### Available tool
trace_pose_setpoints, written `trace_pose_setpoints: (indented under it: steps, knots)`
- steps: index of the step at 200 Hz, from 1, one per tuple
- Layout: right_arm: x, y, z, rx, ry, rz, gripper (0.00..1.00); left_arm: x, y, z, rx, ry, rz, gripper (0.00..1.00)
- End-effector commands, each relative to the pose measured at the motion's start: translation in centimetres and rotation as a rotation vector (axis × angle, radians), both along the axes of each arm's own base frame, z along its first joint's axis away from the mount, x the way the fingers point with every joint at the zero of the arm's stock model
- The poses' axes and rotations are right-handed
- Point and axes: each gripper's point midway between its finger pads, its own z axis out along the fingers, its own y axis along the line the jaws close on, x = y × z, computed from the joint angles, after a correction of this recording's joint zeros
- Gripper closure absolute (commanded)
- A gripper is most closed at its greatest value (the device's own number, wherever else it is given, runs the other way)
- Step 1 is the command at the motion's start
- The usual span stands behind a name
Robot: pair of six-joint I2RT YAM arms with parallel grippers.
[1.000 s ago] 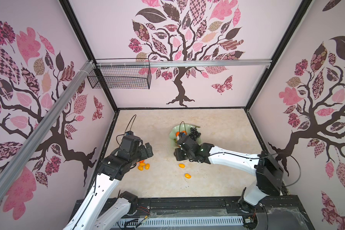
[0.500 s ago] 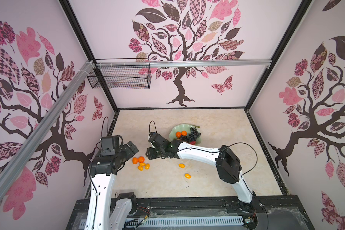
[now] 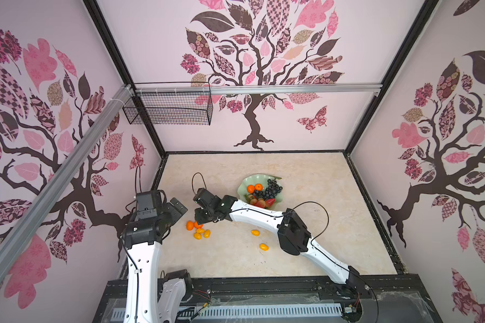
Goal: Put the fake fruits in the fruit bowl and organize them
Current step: 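Lower the right gripper and close it on the orange tangerine beside the kumquats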
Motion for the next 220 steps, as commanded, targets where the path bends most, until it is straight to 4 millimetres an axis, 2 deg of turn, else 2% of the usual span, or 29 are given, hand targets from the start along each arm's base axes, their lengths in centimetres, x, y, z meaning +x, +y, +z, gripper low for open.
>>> trace_pose_setpoints:
  steps: [1, 47, 136, 220]
  knots:
    - [0.0, 0.0, -2.1, -0.046, 0.015, -0.008, 0.56, 0.9, 0.1, 1.9, -0.002, -0.064, -0.005, 0.02]
    - [-0.1, 0.9, -3.4, -0.032, 0.031, 0.010, 0.52, 1.0, -0.5, 1.3, -0.028, -0.060, -0.025, 0.02]
    - [-0.9, 0.9, -5.5, -0.048, 0.079, 0.029, 0.48, 1.0, -1.1, 0.0, -0.065, -0.058, -0.043, 0.02]
    - [-1.8, 0.7, -7.2, -0.072, 0.120, 0.063, 0.47, 1.0, -1.4, 0.1, -0.075, -0.067, -0.056, 0.02]
